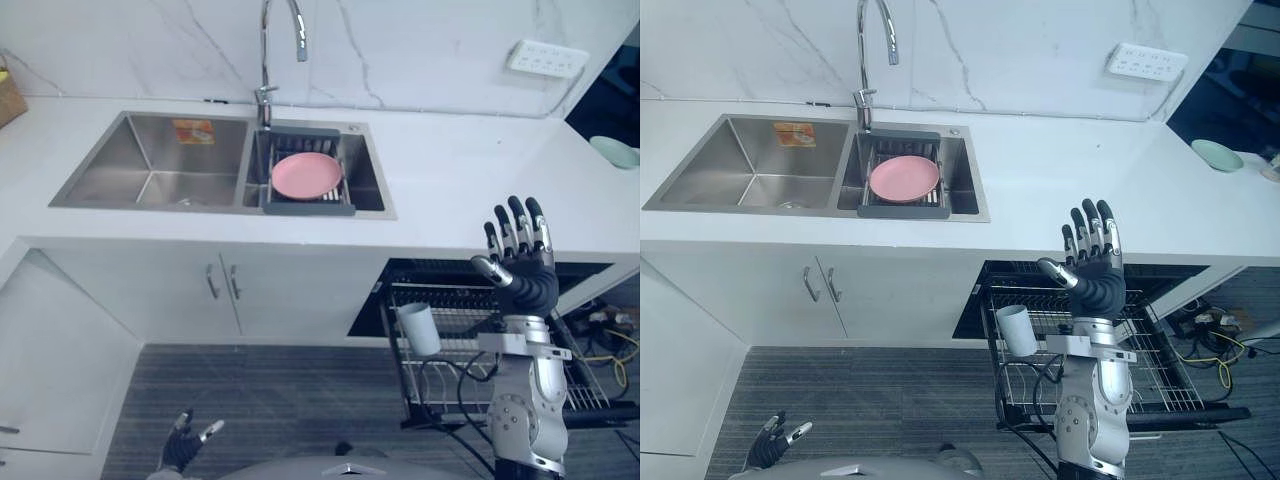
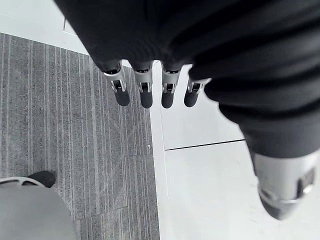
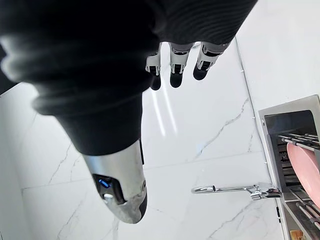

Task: Walk over to the sink, pick up the cup, carry it to the dishwasher, place the cup inside the dishwasher, then close the dishwasher door

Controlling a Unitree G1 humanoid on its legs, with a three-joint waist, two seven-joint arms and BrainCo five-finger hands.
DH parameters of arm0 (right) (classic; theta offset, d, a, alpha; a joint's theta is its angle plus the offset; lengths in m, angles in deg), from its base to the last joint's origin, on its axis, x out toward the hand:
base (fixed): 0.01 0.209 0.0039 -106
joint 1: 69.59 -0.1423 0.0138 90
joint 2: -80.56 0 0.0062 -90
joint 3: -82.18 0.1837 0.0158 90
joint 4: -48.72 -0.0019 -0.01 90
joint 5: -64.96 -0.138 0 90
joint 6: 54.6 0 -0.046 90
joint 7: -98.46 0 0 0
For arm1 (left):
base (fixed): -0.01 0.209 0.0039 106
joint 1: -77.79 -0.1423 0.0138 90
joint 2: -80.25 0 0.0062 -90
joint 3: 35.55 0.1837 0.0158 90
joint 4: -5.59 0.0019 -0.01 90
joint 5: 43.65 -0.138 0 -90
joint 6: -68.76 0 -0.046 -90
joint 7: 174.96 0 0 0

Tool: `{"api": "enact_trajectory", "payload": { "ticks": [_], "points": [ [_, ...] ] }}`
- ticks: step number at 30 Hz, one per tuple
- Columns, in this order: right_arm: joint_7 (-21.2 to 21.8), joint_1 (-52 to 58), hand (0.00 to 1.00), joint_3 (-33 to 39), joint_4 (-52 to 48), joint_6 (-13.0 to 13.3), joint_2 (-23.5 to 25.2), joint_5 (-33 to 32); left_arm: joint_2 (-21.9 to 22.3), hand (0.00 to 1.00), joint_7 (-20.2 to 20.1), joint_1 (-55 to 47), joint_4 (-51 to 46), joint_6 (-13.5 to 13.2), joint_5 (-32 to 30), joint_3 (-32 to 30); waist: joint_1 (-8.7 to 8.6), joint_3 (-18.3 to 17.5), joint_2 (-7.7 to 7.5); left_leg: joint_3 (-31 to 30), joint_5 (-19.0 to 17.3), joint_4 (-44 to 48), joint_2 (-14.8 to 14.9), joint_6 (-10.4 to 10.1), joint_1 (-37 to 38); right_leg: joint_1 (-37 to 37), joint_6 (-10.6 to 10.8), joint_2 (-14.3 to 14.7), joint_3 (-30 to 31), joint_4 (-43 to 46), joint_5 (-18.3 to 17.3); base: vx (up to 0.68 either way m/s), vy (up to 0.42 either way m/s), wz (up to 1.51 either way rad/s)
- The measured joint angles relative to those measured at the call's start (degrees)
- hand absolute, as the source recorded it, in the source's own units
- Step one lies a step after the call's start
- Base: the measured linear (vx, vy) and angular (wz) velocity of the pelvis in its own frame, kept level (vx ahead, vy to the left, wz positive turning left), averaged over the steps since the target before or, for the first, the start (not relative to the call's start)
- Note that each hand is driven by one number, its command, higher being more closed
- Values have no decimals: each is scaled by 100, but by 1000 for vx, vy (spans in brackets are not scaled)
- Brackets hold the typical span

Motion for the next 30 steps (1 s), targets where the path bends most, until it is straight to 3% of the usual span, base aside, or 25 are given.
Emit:
{"api": "enact_trajectory", "payload": {
  "ticks": [1,8,14,17,19,20,22,23,24,25,26,27,28,29,30],
  "points": [
    [179,4,0,91,1,-14,-6,-23,124,0,14,6,364,-154,105,-286,39,-121,84,6,258,-314,-20,-36,-29,-36,123,65,-5,-318,205,0,0,0],
    [180,5,0,-72,49,-12,-6,-31,163,0,-44,-2,367,-147,148,-424,46,-127,86,58,254,-312,-11,-40,-42,-60,118,81,66,-378,241,0,0,-3],
    [250,265,0,-525,228,-7,10,-88,209,0,-517,63,366,162,873,-549,152,-121,90,112,190,-169,51,-58,-43,29,111,103,123,-443,280,-12,-21,-5],
    [257,397,0,-799,226,26,73,-89,290,0,-738,56,381,341,1350,-680,187,-23,127,109,-221,528,202,-89,-111,206,45,138,141,-308,116,-45,-42,-2],
    [256,490,0,-918,213,81,125,-91,373,0,-751,56,481,425,1456,-721,211,120,348,60,-848,1561,548,-194,-383,261,48,312,151,165,-238,-65,-73,1],
    [255,615,0,-991,202,87,131,-90,475,0,-674,8,588,468,1477,-754,231,164,430,63,-1115,2065,776,-257,-466,162,-55,435,157,701,-571,-6,-67,6],
    [242,687,0,-980,180,151,136,-88,510,0,-641,-46,636,534,1535,-913,242,192,473,-13,-1353,2567,979,-360,-577,11,-102,504,132,1184,-930,6,-53,9],
    [240,687,0,-961,161,164,142,-88,541,0,-630,-66,637,546,1576,-968,242,195,481,-27,-1349,2668,1015,-380,-624,6,-148,542,127,1224,-987,30,-65,21],
    [226,666,0,-898,89,209,198,-87,578,0,-638,-53,617,591,1576,-1215,225,242,449,-150,-1221,3184,1067,-549,-847,51,-218,530,152,1223,-1006,71,-90,25],
    [190,534,0,-866,-27,257,242,-88,641,0,-663,-44,597,593,1576,-1504,220,513,271,-217,-1140,3790,1033,-609,-1192,243,-257,435,198,1209,-990,58,-83,22],
    [154,477,0,-873,-37,315,232,-88,676,0,-658,-70,637,616,1579,-1594,252,533,248,-306,-1227,3626,884,-594,-1284,280,-258,350,256,1181,-990,48,-38,-2],
    [39,287,0,-822,-20,337,203,-88,724,0,-651,-180,700,637,1570,-1629,292,564,249,-533,-1164,2933,550,-542,-1396,349,-242,177,324,1105,-999,56,50,-23],
    [-3,89,0,-765,-19,337,179,-88,810,0,-652,-323,694,624,1567,-1630,314,603,358,-891,-899,2176,331,-542,-1447,485,-243,143,457,935,-999,136,120,-56],
    [-12,-64,0,-750,-13,308,139,-87,932,0,-649,-551,775,587,1562,-1683,373,622,510,-1268,-523,1617,335,-630,-1427,657,-242,194,659,742,-999,227,193,-80],
    [-13,-73,0,-794,-11,275,124,-86,973,0,-640,-664,923,571,1556,-1709,424,619,523,-1226,-372,1756,325,-556,-1383,756,-199,186,844,666,-1026,286,236,-98]
  ]
}}
